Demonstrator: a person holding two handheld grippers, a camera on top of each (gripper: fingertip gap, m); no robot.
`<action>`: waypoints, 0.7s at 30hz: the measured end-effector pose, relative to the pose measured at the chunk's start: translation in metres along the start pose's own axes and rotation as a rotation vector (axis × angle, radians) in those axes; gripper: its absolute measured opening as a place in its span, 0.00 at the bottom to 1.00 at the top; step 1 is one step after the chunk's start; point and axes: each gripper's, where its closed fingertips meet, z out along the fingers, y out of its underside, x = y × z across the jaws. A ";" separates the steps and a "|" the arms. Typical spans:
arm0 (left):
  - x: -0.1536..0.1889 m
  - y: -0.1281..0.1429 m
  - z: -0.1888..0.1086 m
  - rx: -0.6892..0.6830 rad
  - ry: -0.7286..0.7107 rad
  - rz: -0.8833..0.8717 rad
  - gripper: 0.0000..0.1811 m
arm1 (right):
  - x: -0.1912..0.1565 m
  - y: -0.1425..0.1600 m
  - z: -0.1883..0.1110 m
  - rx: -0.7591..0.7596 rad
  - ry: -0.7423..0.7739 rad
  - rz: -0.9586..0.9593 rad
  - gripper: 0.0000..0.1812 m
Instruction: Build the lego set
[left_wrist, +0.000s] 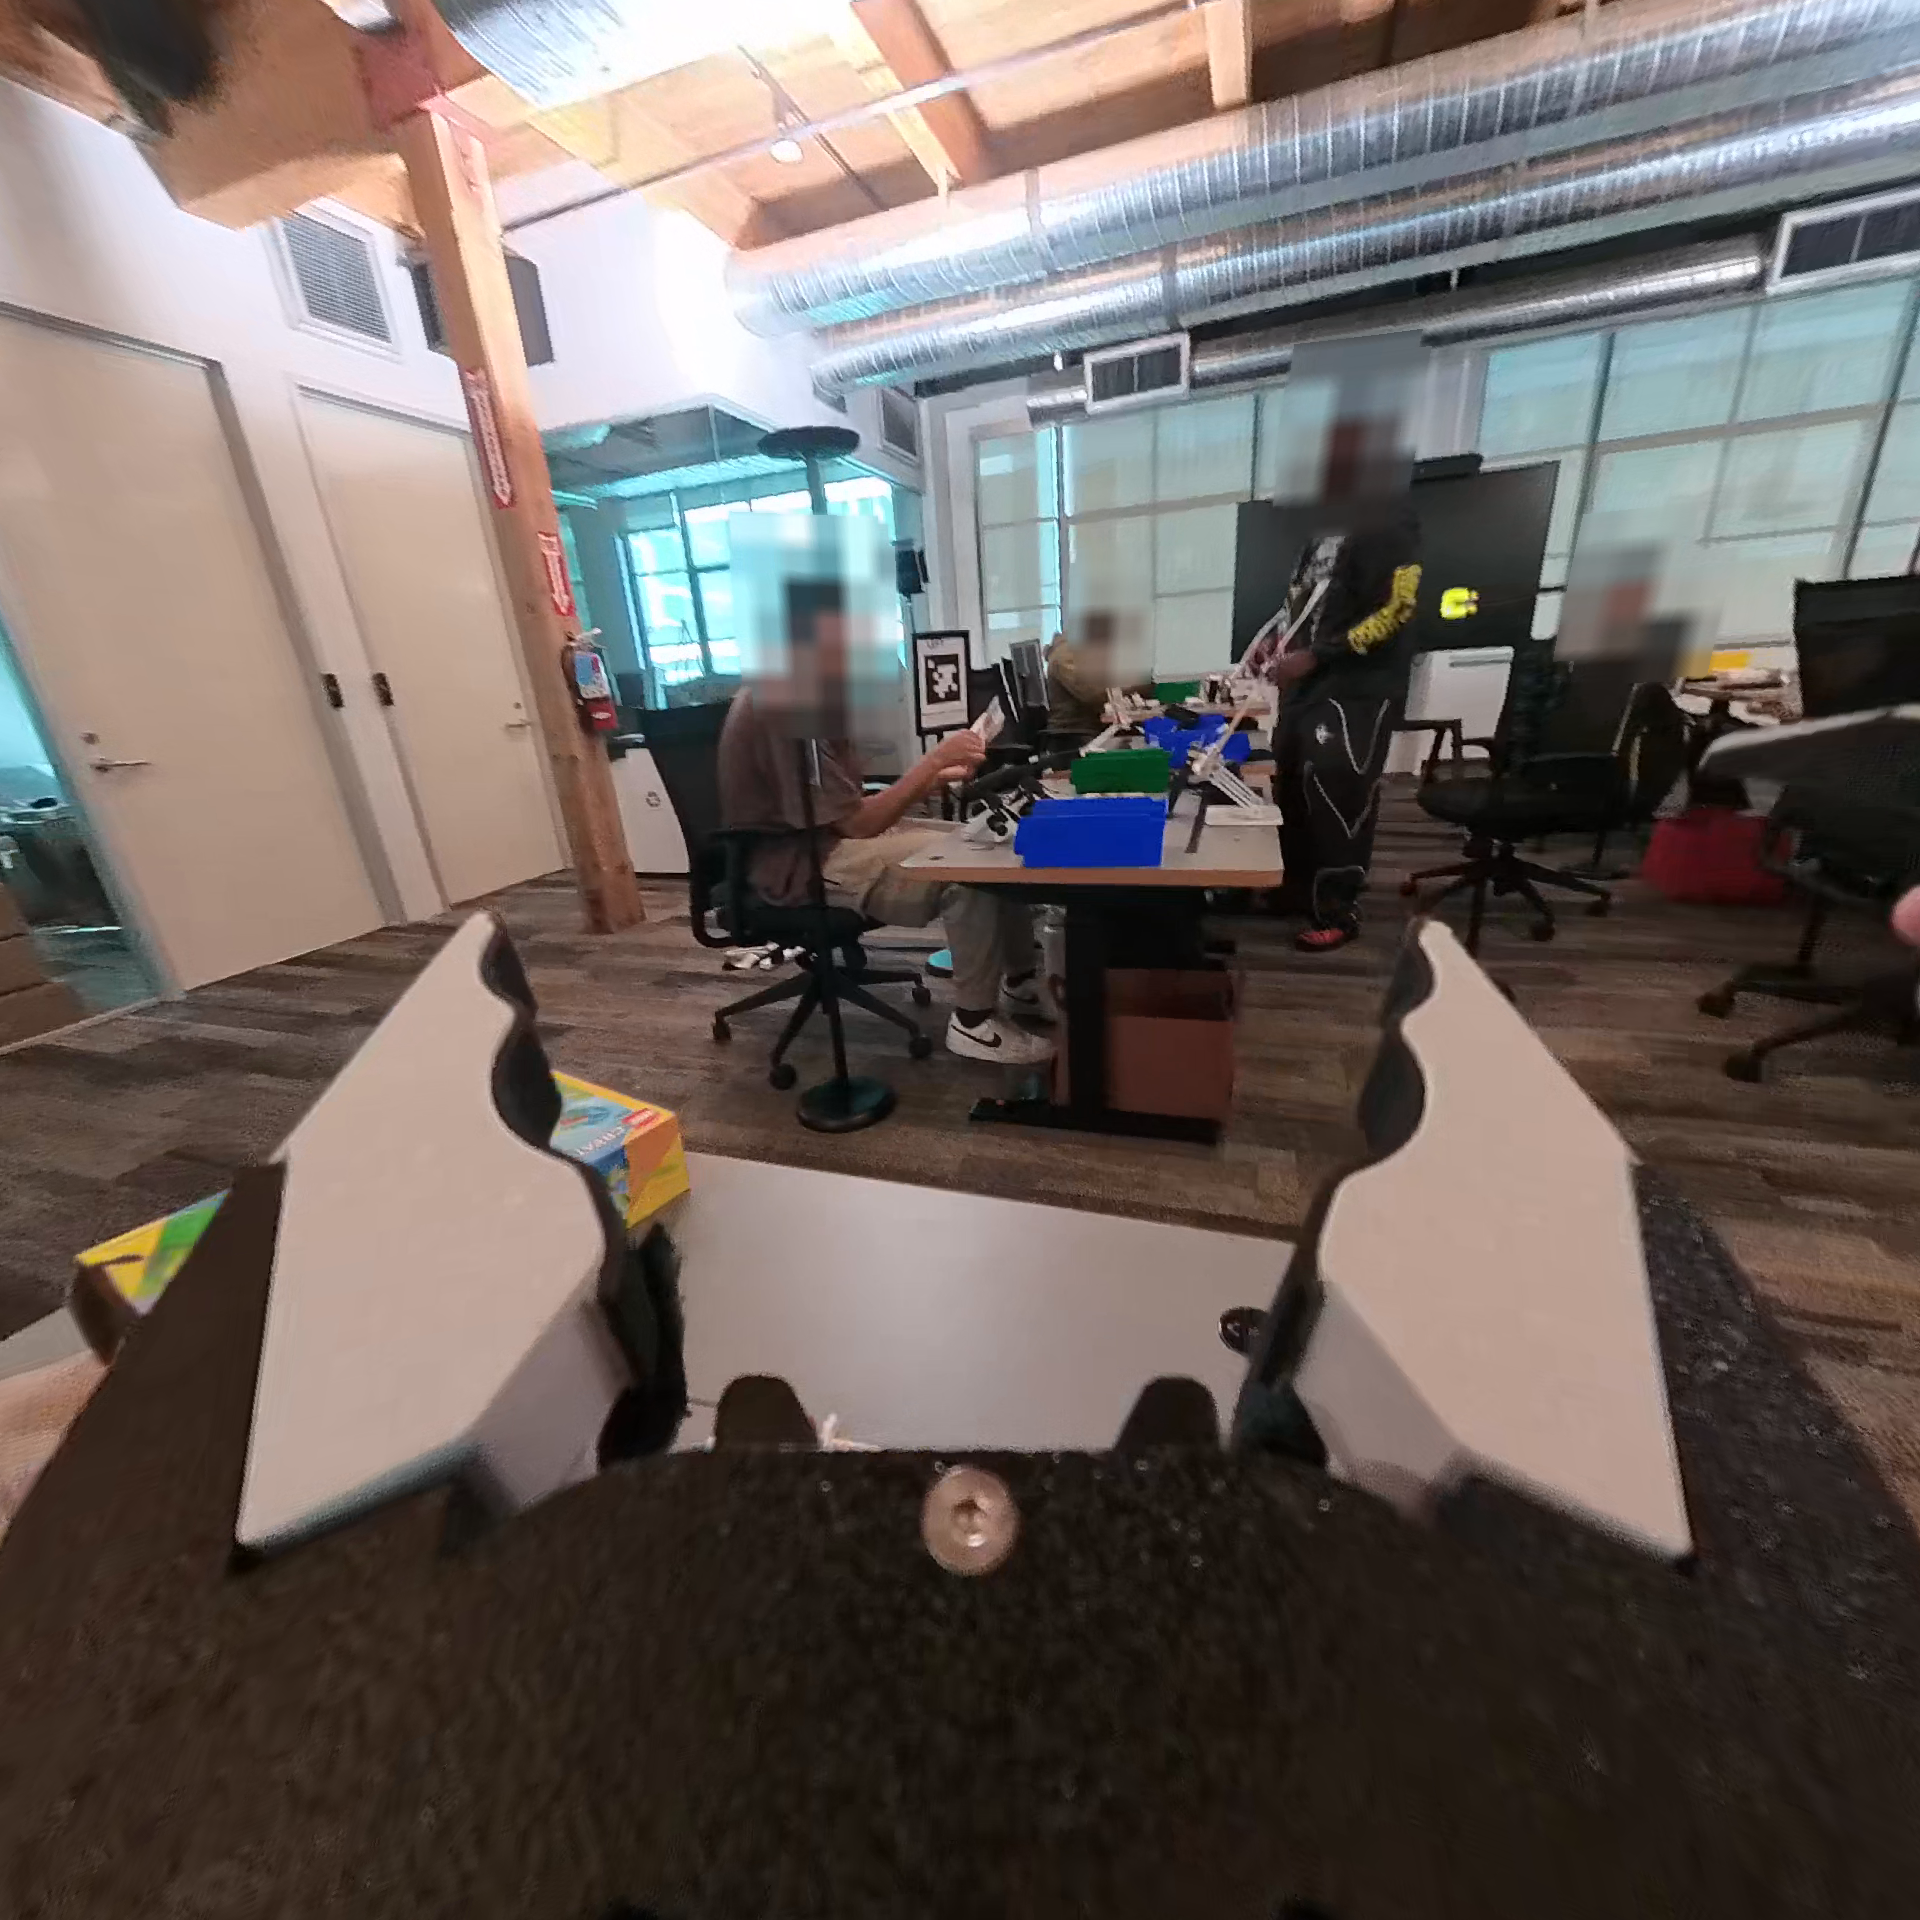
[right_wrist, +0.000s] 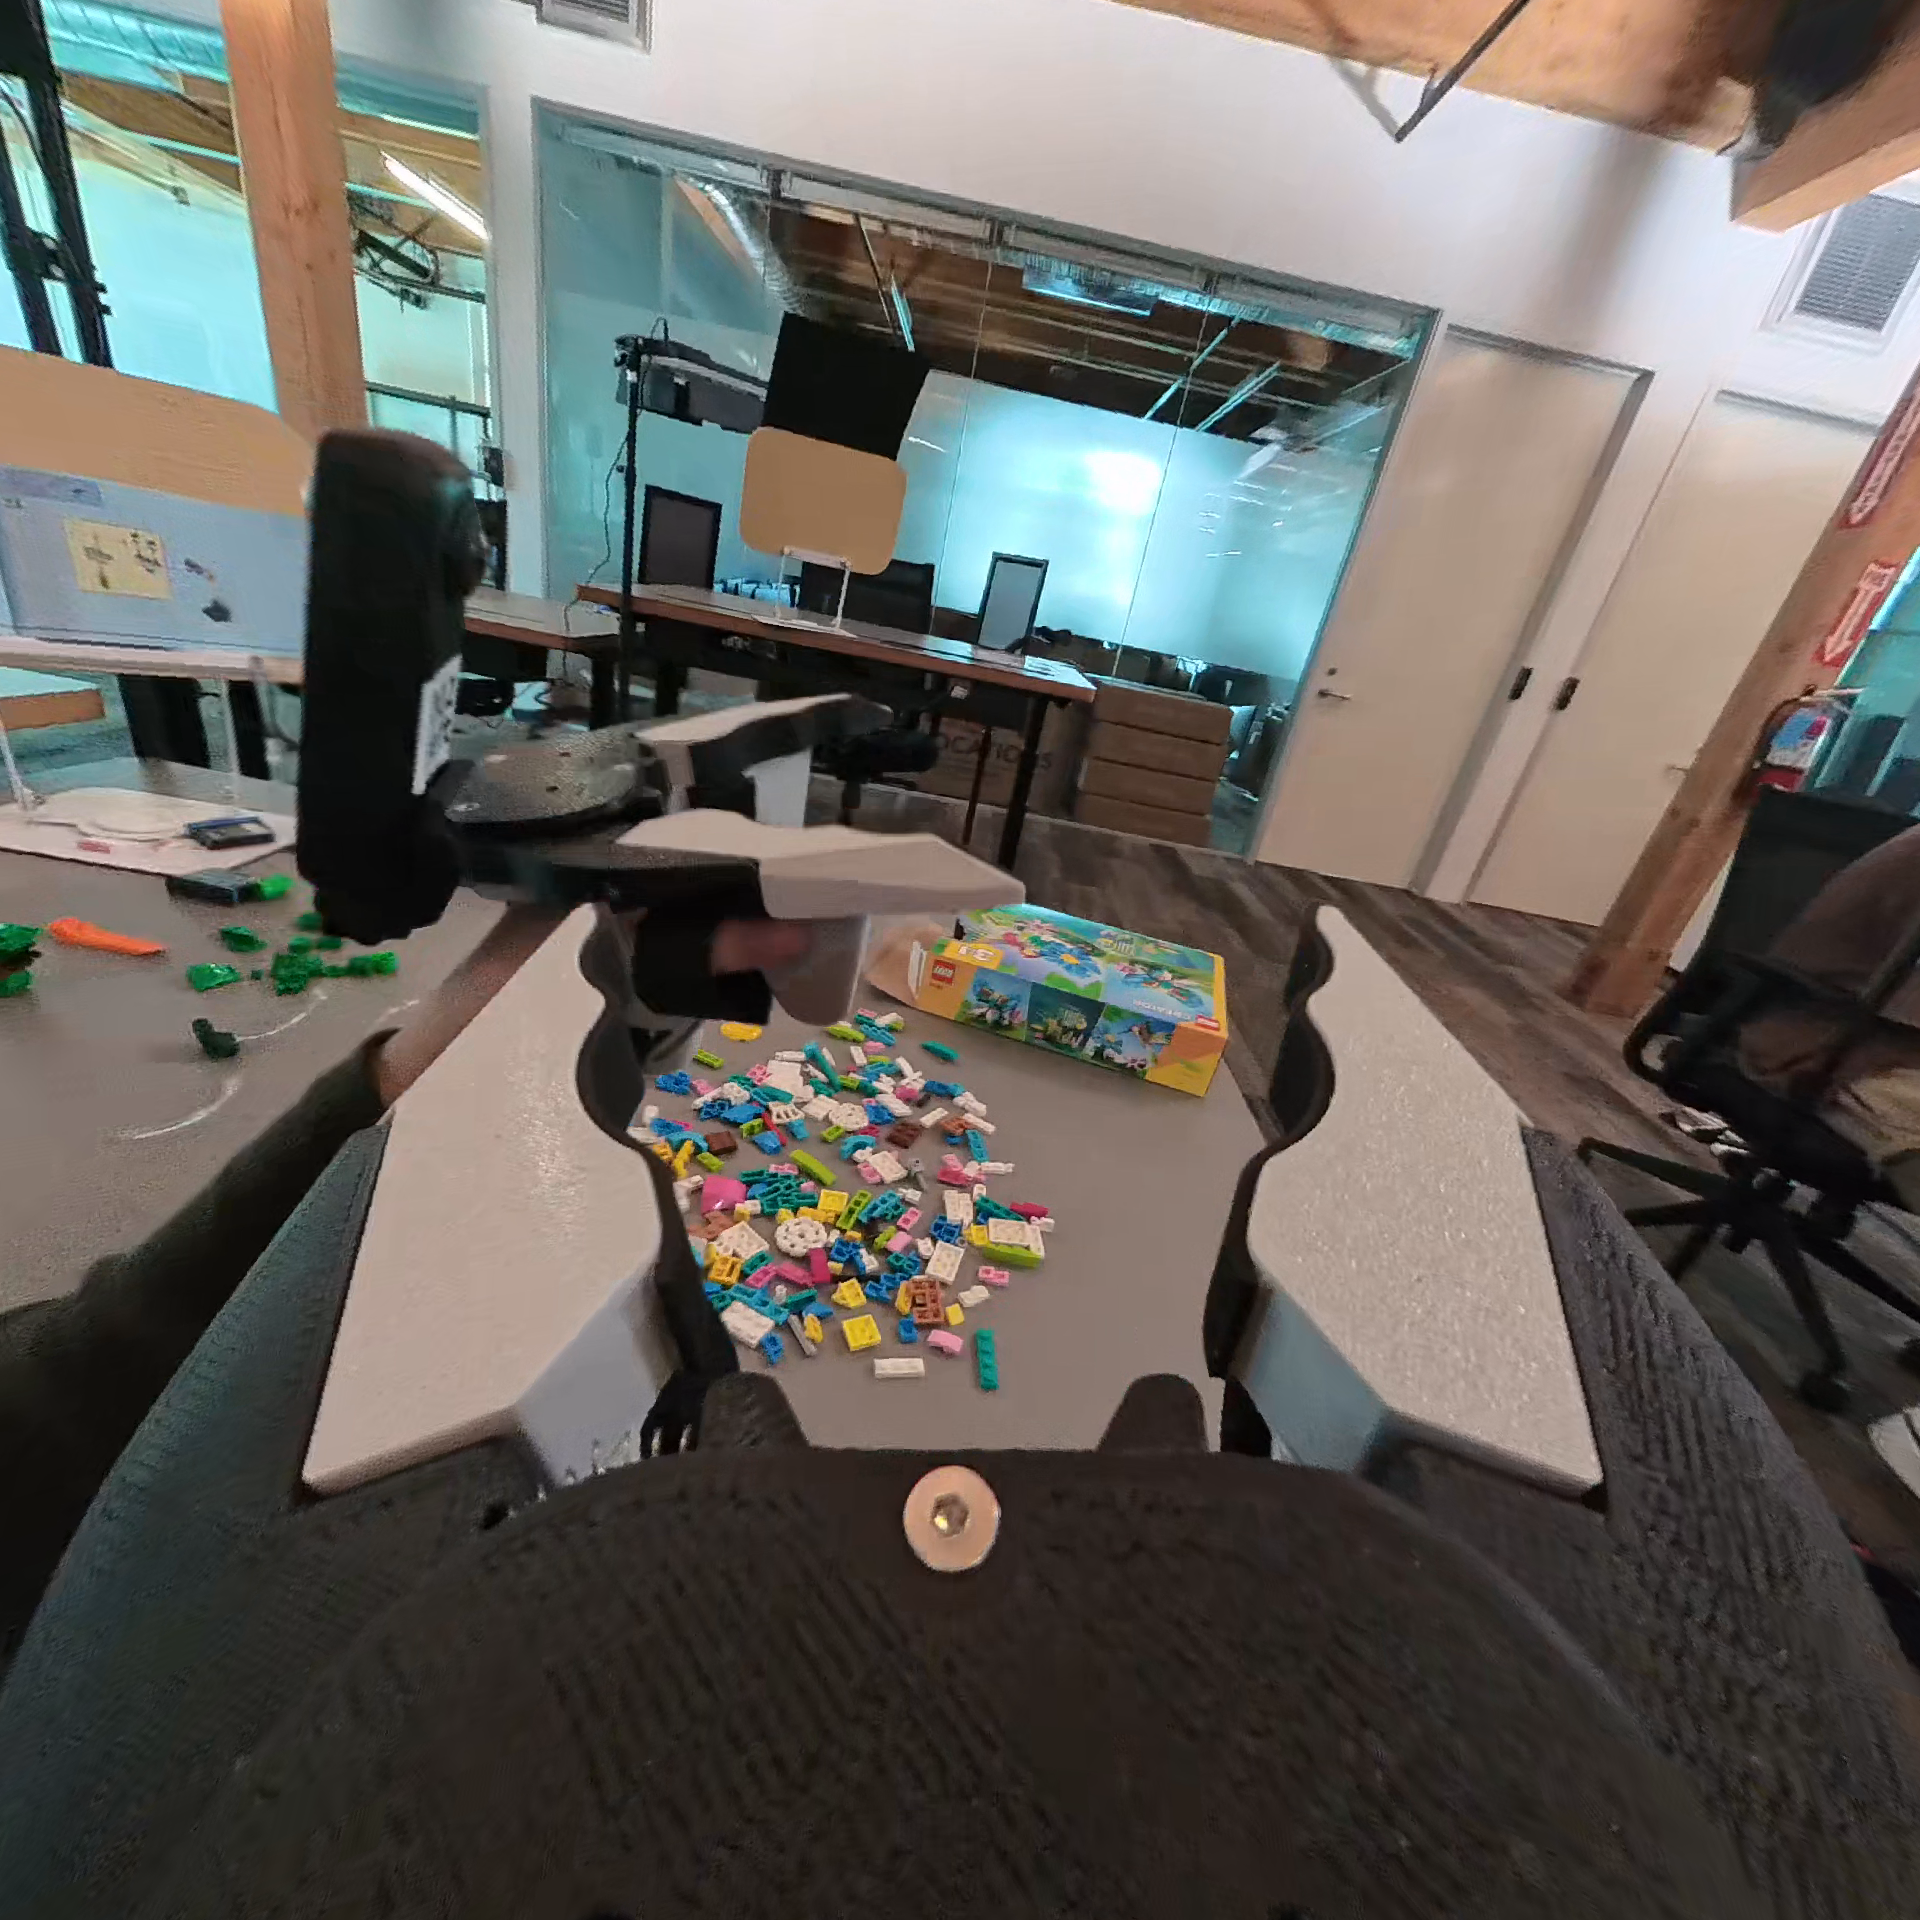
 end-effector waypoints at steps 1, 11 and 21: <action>0.001 0.005 0.004 -0.019 0.009 0.011 0.85 | 0.002 0.000 0.000 -0.002 0.008 -0.006 0.68; -0.078 0.077 0.008 -0.387 -0.291 0.244 0.85 | -0.008 -0.002 0.033 0.024 -0.008 0.017 0.66; -0.087 0.110 0.014 -0.533 -0.429 0.480 0.81 | -0.056 0.032 0.077 -0.143 -0.164 0.112 0.64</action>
